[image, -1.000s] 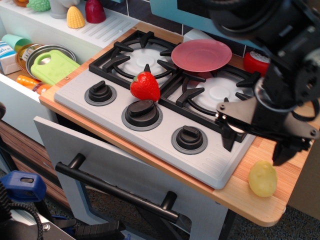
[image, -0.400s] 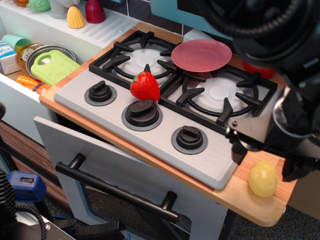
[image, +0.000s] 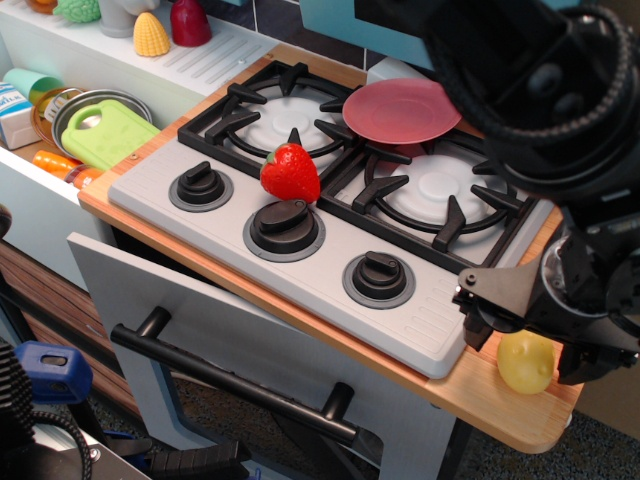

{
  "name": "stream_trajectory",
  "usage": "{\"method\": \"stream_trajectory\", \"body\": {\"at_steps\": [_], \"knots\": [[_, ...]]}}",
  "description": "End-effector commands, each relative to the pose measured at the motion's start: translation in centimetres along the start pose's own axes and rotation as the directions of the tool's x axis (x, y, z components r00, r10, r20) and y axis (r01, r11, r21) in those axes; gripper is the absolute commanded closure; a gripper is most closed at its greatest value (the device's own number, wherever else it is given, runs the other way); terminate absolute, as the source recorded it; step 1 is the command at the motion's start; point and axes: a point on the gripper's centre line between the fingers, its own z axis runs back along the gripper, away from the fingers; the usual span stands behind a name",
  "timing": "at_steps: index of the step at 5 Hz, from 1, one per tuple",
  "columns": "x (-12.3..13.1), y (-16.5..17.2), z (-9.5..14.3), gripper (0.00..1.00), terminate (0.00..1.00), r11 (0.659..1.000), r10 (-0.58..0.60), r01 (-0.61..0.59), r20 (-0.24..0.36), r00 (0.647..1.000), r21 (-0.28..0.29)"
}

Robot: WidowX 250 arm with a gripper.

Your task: Put potato on plate

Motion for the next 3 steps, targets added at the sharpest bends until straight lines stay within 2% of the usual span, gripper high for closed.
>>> {"method": "stream_trajectory", "body": {"at_steps": [1,2,3], "knots": [[0.0,-0.2,-1.4,0.0,0.0,1.0,0.001,-0.001,-0.003,1.0,-0.022],[0.3,0.4,-2.7,0.0,0.0,1.0,-0.003,0.003,-0.007,1.0,-0.01],[0.9,1.4,-2.0,1.0,0.0,1.0,0.007,-0.008,-0.038,0.999,-0.015]]}}
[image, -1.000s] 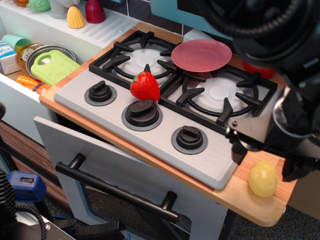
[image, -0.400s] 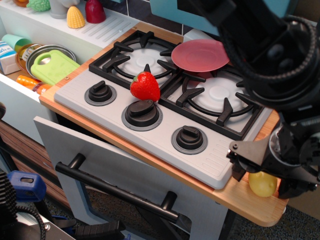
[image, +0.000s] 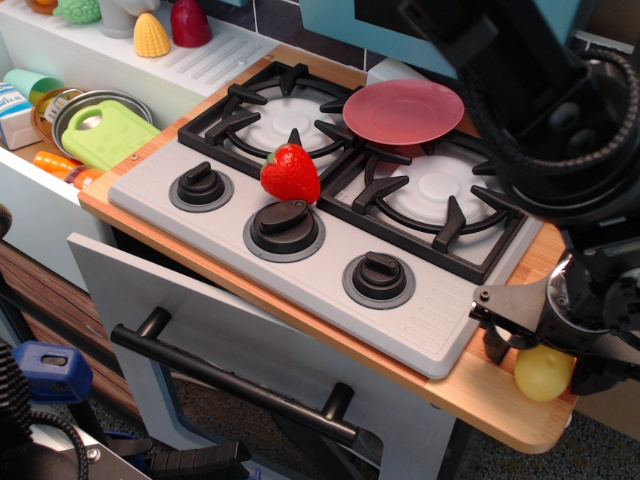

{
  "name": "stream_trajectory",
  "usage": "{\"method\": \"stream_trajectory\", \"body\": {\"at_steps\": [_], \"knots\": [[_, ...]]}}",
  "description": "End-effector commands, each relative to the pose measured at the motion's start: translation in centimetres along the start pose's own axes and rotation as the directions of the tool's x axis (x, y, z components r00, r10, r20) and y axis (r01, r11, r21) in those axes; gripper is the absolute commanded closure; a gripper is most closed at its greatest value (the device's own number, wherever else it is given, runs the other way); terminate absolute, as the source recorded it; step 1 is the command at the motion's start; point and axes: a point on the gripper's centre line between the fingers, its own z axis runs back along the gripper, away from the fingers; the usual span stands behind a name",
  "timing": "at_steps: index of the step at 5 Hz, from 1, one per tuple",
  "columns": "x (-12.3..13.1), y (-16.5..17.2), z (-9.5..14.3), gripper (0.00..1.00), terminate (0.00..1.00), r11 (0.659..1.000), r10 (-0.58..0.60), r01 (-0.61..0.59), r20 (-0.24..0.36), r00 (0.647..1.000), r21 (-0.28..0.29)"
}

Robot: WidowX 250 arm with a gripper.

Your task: Put potato on plate

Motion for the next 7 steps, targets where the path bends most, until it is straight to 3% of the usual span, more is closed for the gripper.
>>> {"method": "stream_trajectory", "body": {"at_steps": [1,2,3,4,6,7], "knots": [[1.1,1.6,2.1,1.0,0.0,1.0,0.001,-0.001,-0.053,0.999,0.0],[2.0,2.6,3.6,1.0,0.0,1.0,-0.017,0.018,-0.081,0.997,0.018],[5.9,5.6,6.1,1.0,0.0,0.996,-0.063,0.069,-0.106,0.992,0.053],[9.8,8.8,7.8,1.0,0.0,0.977,-0.124,0.138,-0.089,0.988,0.164],[15.8,13.5,7.3,1.0,0.0,0.957,-0.223,0.217,0.01,0.975,0.191],[17.5,15.0,6.2,1.0,1.0,0.942,-0.286,0.268,0.063,0.956,0.201]]}}
